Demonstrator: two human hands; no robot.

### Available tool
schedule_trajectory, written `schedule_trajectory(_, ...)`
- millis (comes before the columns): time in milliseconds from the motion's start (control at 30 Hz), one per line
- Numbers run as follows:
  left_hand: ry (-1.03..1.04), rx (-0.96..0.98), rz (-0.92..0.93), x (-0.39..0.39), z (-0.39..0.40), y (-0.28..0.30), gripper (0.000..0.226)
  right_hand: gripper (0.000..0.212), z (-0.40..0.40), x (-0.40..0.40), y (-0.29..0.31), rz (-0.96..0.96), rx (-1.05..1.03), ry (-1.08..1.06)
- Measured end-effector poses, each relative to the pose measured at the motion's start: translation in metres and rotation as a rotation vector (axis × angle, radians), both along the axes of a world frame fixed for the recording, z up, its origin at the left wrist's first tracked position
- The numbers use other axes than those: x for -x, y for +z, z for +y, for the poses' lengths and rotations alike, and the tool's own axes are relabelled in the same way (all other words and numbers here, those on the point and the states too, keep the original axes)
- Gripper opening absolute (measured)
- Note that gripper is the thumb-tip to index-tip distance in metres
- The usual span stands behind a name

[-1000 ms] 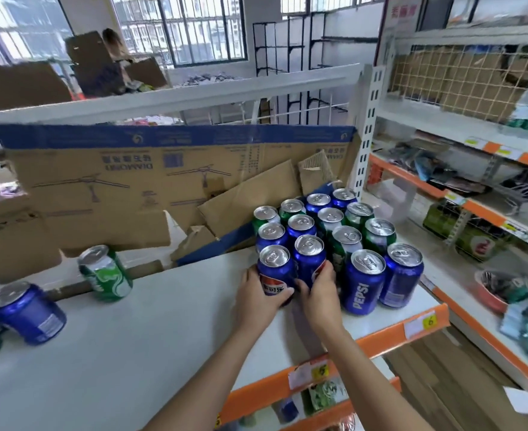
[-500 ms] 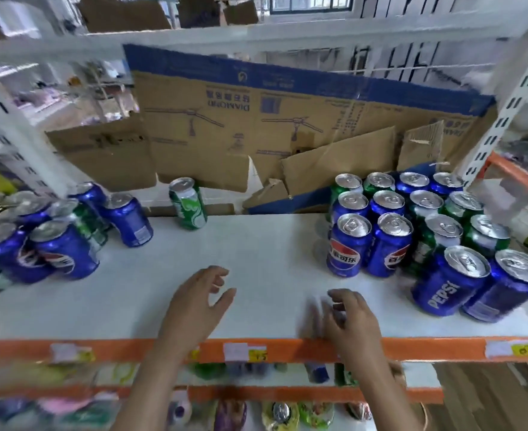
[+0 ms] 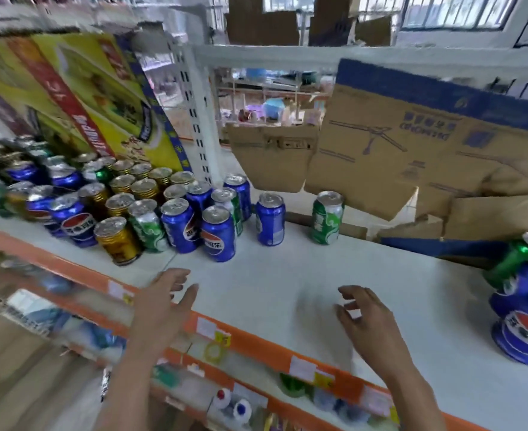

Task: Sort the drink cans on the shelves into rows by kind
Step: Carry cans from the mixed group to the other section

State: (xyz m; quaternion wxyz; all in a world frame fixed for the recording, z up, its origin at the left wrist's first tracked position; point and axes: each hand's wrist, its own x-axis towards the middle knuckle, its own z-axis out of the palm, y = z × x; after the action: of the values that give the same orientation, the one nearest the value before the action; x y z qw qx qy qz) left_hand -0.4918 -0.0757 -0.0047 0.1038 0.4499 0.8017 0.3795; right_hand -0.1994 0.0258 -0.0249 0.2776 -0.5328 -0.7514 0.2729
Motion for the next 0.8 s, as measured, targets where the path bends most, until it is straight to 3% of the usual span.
schedule_trajectory(200, 0.037, -0.06, -0.096, 0.065, 0.009, -0.004, 0.035, 0.03, 0.014, 0.084, 0.008, -0.053, 0.002, 0.1)
schedule_trajectory(500, 0.304, -0.147, -0.019, 0.167, 0.022, -0.003, 0.05, 0.05, 0.033, 0.201, 0.009, -0.009, 0.108, 0.123)
schedule_trajectory(600, 0.268, -0.05, -0.06, 0.19, 0.026, -0.015, 0.064, 0.055, 0.042, 0.227, 0.007, 0.039, 0.114, 0.088)
schedule_trajectory(800, 0.136, -0.033, -0.186, 0.204, 0.04, -0.027, 0.081, 0.06, 0.055, 0.252, 0.003, 0.168, 0.173, -0.013)
